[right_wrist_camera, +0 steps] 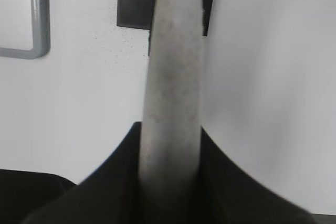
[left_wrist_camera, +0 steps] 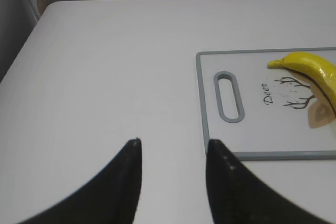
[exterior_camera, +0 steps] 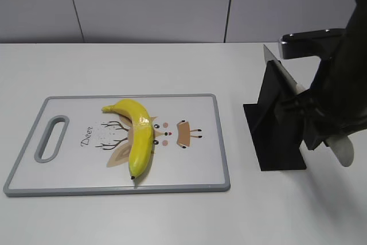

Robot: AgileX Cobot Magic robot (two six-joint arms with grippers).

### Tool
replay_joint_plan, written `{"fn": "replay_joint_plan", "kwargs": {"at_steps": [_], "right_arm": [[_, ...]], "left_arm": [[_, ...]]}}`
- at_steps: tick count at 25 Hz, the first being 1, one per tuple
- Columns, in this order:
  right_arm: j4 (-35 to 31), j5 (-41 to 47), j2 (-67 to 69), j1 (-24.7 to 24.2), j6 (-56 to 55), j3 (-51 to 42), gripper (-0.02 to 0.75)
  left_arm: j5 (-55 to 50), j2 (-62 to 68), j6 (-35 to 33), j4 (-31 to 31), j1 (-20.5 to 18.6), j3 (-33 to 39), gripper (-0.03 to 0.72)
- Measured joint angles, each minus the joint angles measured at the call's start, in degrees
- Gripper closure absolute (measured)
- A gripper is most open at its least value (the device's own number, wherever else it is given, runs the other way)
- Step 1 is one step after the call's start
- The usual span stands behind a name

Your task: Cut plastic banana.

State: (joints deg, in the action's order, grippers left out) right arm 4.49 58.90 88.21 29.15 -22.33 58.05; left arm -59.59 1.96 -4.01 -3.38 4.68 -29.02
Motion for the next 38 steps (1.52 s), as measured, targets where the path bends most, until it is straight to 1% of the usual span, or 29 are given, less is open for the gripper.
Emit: {"fn": "replay_joint_plan", "kwargs": {"at_steps": [6,12,21,23,26,27,28,32,34,38], "right_arm": [[0.4,1.3,-8.0,0.0,0.5,0.0,0.568],[2.3,2.0,-16.6,0.1,0.6,0.0,0.572],[2.6,3.5,-25.1,0.1,0.6,0.0,0.572],[2.7,3.7,-25.5,0.1,1.8,0.4,0.572],[2.7,3.9,-25.5,0.1,7.1,2.1,0.572],[2.7,3.7,-25.3,0.1,9.9,2.8,0.572],[2.8,3.2,-24.9,0.1,12.3,3.3,0.572],[3.2,1.5,-20.3,0.1,16.9,5.4,0.573],[3.2,1.1,-17.0,0.1,19.9,6.8,0.573],[2.7,-2.6,-10.6,0.1,28.8,10.4,0.573]], "left_arm": [[0.0,0.0,0.0,0.0,0.0,0.0,0.300],[0.0,0.0,0.0,0.0,0.0,0.0,0.307],[0.0,0.0,0.0,0.0,0.0,0.0,0.312],[0.0,0.0,0.0,0.0,0.0,0.0,0.311],[0.2,0.0,-0.3,0.0,0.0,0.0,0.309],[0.7,0.1,-1.4,0.1,0.0,-0.2,0.296],[1.6,0.3,-2.5,0.4,0.0,-0.4,0.267],[9.9,3.4,-4.6,1.7,0.0,-0.8,0.104],[13.9,7.1,-5.1,2.1,0.0,-0.9,0.068],[18.6,18.4,-9.6,4.8,0.0,-4.1,0.055]]}}
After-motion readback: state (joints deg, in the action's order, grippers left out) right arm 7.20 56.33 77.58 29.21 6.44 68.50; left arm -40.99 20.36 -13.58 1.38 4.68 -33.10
